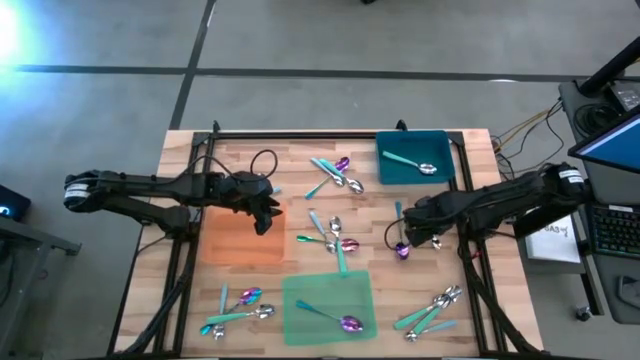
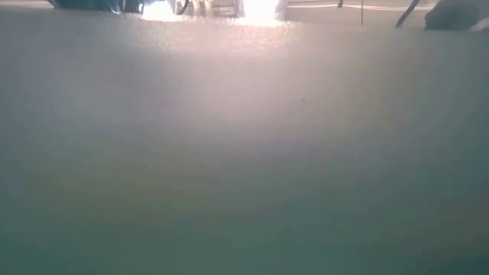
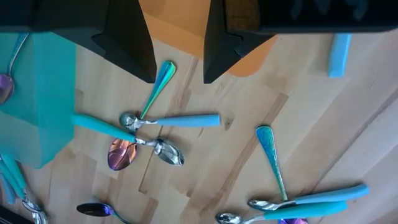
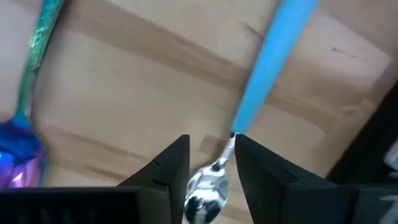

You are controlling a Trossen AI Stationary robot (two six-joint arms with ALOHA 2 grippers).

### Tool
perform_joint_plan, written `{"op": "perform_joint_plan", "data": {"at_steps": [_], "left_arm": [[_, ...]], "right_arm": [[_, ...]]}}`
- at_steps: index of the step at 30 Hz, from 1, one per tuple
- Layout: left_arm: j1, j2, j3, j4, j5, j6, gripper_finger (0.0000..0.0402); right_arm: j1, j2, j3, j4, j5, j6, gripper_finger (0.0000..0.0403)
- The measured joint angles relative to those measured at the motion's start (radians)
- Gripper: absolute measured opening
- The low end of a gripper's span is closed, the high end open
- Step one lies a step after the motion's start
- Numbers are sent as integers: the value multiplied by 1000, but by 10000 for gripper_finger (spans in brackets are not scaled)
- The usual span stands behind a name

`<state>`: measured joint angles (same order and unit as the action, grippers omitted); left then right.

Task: Sort silverware by color (type)
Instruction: Put the blue spoon into the orange bin

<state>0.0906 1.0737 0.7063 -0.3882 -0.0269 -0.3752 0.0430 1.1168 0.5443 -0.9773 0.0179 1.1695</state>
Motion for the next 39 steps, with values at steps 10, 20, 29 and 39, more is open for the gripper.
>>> {"op": "perform_joint_plan", "data": {"at_steps": [10, 20, 29, 39], "left_arm": [[1, 0, 0, 0, 0, 0, 118], [1, 0, 0, 0, 0, 26, 118], [1, 0, -3, -3, 0, 46, 118], [1, 0, -14, -19, 0, 75, 118]], "right_arm": [[-90, -2, -27, 28, 12, -45, 85], [-173, -2, -28, 32, 11, -40, 81], [-173, -1, 11, 33, 43, -38, 103], [-173, -1, 7, 18, 43, 50, 100]]}}
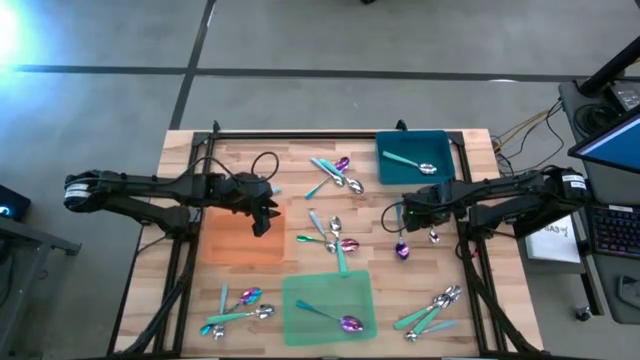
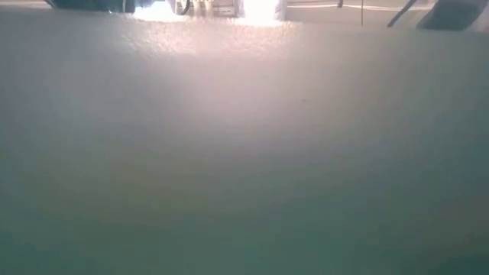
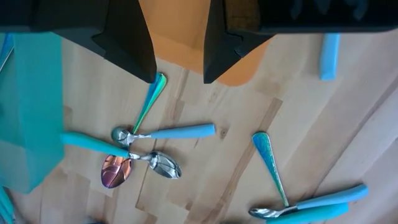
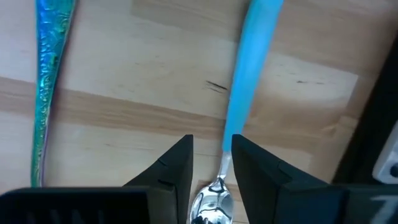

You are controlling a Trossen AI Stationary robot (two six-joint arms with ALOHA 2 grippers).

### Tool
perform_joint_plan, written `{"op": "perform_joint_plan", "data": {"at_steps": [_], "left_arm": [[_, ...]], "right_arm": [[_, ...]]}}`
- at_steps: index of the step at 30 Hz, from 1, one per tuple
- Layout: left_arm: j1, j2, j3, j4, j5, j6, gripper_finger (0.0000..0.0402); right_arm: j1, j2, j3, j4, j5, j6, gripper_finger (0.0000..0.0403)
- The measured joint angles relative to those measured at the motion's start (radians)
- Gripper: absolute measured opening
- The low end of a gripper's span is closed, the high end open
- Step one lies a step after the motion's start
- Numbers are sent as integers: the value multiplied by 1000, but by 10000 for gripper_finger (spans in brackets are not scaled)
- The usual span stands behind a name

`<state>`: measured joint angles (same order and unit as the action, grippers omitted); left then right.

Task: Sort silverware by color (type)
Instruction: Put the blue spoon into the orange bin

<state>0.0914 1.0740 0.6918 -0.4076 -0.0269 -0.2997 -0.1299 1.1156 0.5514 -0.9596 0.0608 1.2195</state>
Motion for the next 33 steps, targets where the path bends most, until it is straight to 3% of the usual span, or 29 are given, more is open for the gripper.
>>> {"op": "perform_joint_plan", "data": {"at_steps": [33], "left_arm": [[-1, 80, -1, -8, -15, 132, 118]], "right_arm": [[-2, 24, -2, -19, -9, 259, 121]]}}
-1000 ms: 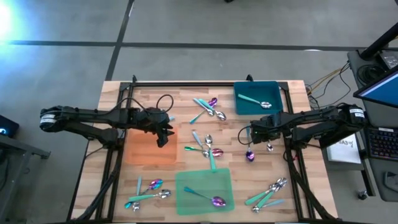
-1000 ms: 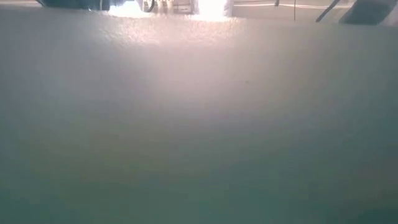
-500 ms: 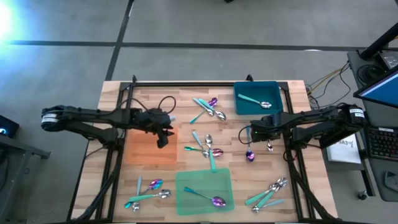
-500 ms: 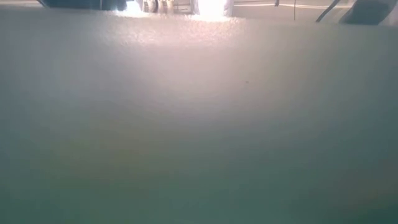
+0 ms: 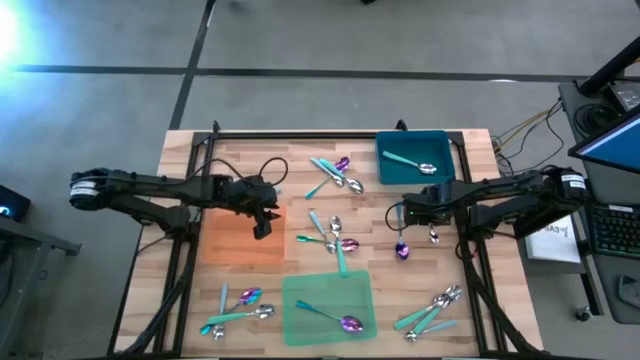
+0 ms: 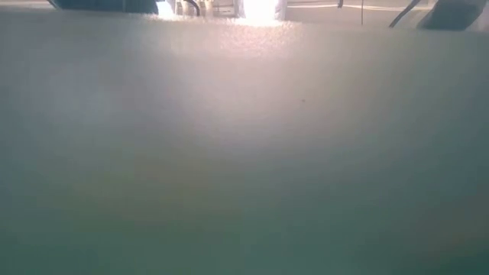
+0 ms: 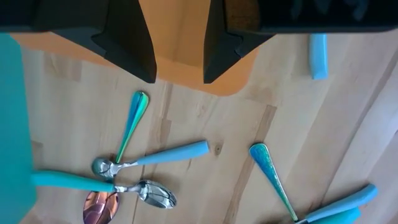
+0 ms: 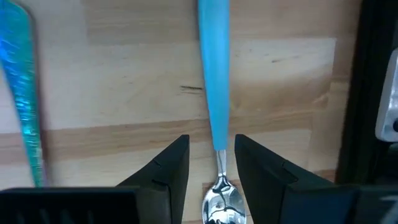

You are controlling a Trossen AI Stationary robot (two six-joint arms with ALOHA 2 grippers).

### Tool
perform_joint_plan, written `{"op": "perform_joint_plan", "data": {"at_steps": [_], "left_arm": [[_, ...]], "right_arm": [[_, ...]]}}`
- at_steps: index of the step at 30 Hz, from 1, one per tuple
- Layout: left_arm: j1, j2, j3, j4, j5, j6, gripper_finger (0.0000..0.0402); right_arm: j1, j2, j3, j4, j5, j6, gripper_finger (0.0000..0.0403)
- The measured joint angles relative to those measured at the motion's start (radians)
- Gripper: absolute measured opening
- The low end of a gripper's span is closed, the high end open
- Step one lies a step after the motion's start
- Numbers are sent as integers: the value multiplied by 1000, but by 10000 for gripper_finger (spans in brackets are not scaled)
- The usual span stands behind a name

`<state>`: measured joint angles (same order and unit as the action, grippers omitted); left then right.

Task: Sort silverware by color (type)
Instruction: Put the blue spoon into the orange bin

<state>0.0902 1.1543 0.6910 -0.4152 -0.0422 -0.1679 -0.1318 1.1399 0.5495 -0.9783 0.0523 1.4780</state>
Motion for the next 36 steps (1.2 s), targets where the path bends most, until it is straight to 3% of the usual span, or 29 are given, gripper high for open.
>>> {"op": "perform_joint_plan", "data": {"at_steps": [13, 27, 36], "left_arm": [[-1, 11, 0, 2, -1, 18, 118], [-1, 11, 0, -6, 0, -11, 118], [-3, 11, 0, 47, 0, -55, 118]], "right_arm": [[0, 292, 10, 21, -45, -146, 119], [0, 303, 152, 54, -86, -379, 35], [1, 295, 161, 83, -37, -469, 16]]}}
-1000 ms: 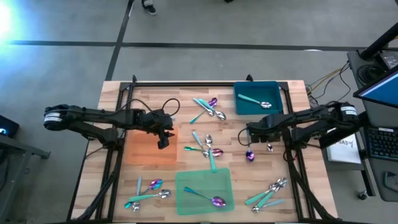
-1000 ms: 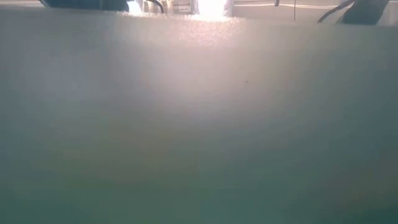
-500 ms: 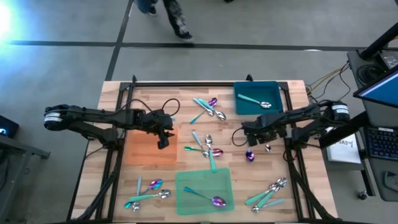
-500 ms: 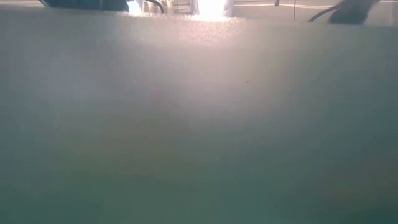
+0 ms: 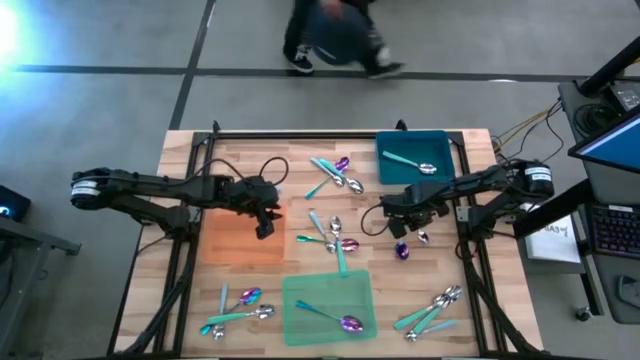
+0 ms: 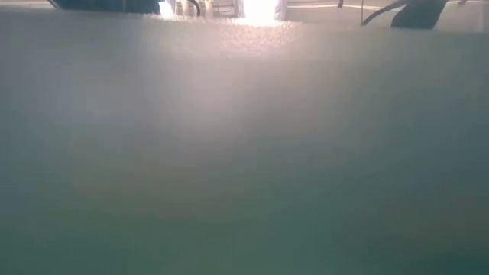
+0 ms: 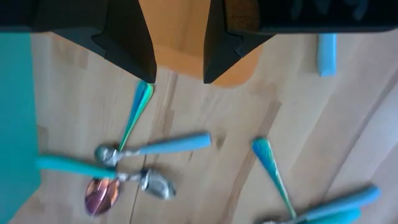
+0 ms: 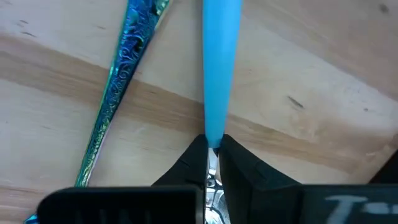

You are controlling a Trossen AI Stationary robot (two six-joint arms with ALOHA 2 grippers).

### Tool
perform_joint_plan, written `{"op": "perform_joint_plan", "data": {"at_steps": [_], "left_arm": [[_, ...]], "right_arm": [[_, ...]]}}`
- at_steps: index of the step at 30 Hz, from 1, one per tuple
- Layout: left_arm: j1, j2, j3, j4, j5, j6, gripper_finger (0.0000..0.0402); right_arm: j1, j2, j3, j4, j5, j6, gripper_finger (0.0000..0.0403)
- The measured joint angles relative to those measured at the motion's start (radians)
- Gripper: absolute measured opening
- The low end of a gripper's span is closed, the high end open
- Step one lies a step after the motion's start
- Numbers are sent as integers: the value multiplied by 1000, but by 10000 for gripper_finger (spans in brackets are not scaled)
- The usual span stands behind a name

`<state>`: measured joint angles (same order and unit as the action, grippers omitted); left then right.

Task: Sort silverware by color (type)
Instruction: Put the blue spoon into the orange bin

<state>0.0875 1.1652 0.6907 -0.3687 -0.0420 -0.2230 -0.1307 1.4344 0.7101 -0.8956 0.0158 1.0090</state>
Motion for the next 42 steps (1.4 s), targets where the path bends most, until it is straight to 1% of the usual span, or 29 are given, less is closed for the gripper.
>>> {"op": "perform_joint_plan", "data": {"at_steps": [6, 9, 15, 19, 21, 24, 27, 32, 35, 40, 42], "left_arm": [[0, 0, 0, 144, 0, 8, 118], [0, 0, 0, 216, 0, 8, 118], [0, 1, -6, 365, 0, 19, 118], [-5, 23, -52, 515, 0, 24, 118], [-6, 39, -88, 585, 0, 5, 118], [-6, 70, -130, 674, 0, -27, 118], [-6, 99, -155, 740, 0, -52, 118], [-9, 135, -151, 748, 8, -56, 118], [-13, 148, -148, 754, 17, -54, 118], [-23, 152, -148, 753, 19, -42, 118], [-25, 150, -148, 753, 22, -35, 118]], "right_arm": [[-1, -56, -1, 41, 127, -32, 15], [1, -97, -1, 95, 147, -67, 14], [10, -186, 0, 185, 172, -129, 14], [30, -239, 0, 221, 195, -144, 13], [35, -253, 0, 215, 187, -143, 13], [35, -255, -2, 198, 139, -128, 16], [35, -234, -5, 187, 102, -119, 38], [35, -185, -6, 183, 38, -92, 91], [35, -160, -6, 183, 36, -80, 115], [34, -135, -6, 185, 38, -65, 132], [32, -128, -6, 169, 59, -42, 133]]}}
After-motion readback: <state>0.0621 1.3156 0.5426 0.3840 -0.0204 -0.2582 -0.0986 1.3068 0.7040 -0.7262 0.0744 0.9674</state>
